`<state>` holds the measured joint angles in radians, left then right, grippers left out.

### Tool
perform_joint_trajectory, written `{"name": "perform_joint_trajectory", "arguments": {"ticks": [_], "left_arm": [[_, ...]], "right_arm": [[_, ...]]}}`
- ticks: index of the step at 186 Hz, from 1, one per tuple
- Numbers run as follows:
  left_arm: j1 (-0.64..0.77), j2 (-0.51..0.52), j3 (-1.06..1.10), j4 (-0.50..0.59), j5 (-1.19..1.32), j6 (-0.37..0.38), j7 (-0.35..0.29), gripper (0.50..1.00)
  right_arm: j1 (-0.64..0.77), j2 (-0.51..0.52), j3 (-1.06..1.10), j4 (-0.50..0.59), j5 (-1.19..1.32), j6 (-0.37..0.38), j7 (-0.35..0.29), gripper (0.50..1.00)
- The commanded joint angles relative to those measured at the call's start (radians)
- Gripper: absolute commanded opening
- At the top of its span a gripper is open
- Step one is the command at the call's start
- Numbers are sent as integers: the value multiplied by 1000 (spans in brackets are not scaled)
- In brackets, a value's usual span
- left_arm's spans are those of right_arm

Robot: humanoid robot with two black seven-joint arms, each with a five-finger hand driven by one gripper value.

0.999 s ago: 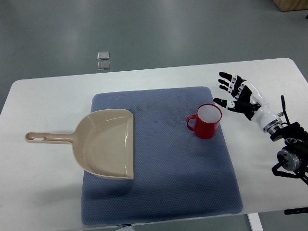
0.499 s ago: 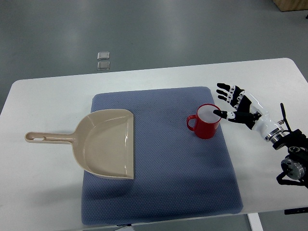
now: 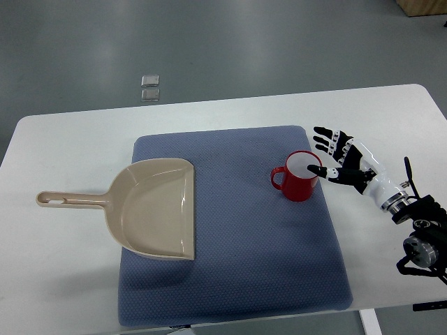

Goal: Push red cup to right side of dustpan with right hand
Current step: 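Lower the right hand and bring its fingers to the red mug, then wrap the right hand fingers around the red mug's side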

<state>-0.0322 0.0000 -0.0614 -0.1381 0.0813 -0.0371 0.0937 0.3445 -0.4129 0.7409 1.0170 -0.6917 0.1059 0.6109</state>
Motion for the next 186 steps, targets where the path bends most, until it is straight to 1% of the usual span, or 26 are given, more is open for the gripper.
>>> {"name": "perform_joint_trajectory", "arguments": {"ticks": [1, 67, 132, 157, 186], "left_arm": [[0, 0, 0, 0, 0, 0, 0, 1000], [0, 0, 0, 0, 0, 0, 0, 1000], [0, 0, 0, 0, 0, 0, 0, 1000], [0, 0, 0, 0, 0, 0, 0, 1000], [0, 0, 0, 0, 0, -1, 0, 1000]], "right_arm": [[-2, 0, 0, 2, -2, 0, 0, 928], [-12, 13, 6, 3, -45, -2, 0, 928], [-22, 26, 41, 63, -45, -2, 0, 928], [-38, 26, 38, 104, -49, 9, 0, 928], [-42, 37, 40, 104, -74, 0, 0, 928]]}}
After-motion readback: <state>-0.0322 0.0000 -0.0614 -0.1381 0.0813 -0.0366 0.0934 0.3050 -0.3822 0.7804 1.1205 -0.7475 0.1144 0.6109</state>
